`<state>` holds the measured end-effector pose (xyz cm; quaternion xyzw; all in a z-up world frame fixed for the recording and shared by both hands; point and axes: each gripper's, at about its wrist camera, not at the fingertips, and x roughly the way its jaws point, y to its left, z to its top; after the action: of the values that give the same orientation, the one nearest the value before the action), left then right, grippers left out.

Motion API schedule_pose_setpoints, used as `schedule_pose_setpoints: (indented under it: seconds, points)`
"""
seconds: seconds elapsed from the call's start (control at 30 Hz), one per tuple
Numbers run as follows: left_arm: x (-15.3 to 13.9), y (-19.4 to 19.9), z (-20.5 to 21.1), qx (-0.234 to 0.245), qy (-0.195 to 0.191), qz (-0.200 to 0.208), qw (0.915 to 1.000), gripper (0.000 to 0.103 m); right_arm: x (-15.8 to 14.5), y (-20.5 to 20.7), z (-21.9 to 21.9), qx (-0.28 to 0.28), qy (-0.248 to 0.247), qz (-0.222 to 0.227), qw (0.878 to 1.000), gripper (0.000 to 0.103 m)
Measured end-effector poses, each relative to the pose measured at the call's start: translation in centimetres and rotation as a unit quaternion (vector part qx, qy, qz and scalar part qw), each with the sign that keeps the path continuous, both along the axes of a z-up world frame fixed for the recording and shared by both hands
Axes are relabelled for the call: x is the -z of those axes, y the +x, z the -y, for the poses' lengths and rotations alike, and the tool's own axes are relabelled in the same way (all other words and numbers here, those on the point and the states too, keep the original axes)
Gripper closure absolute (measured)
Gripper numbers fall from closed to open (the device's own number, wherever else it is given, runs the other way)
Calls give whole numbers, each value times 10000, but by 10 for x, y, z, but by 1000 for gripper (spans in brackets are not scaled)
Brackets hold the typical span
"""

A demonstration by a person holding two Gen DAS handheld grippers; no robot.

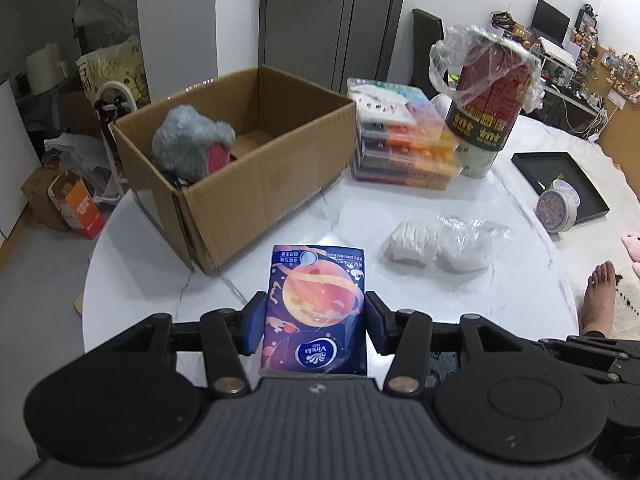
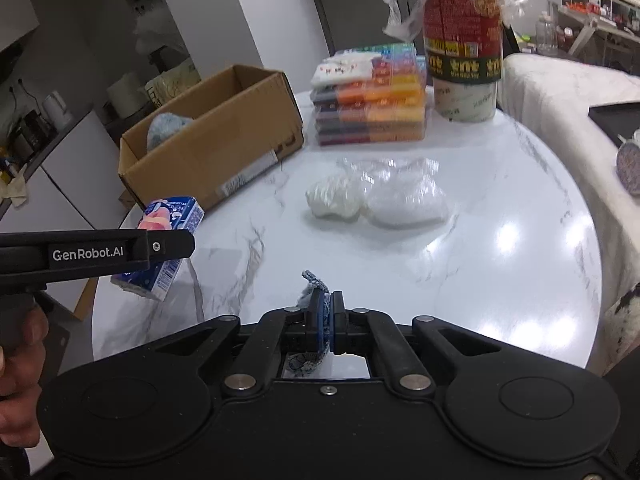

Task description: Organize soft objects

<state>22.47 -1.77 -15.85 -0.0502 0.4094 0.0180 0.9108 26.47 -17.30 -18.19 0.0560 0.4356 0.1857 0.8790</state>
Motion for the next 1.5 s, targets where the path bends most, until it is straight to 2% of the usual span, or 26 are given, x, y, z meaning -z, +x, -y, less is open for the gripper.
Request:
schedule_pose_setpoints:
  seconds: [0.3,0.63,1.0,1.27,1.5]
  points:
    - [-18,1,-4,32,-44,169,9998,53,-18,3,6,149,87,193,9997,101]
    - [-46,7,-13,-8,-25,441,9990,53,-57,12,8,163,152,525,9984,101]
    - [-68,28,-40,-260,-40,748,9969,53,-95,34,-16,-5,174,894,9958,101]
    - [-76,52,-59,-423,-117,870,9952,53,-109,51,-37,-140,171,1027,9945,101]
    - [-77,76,-72,-494,-156,822,9953,53,-113,67,-54,-238,120,1077,9938,101]
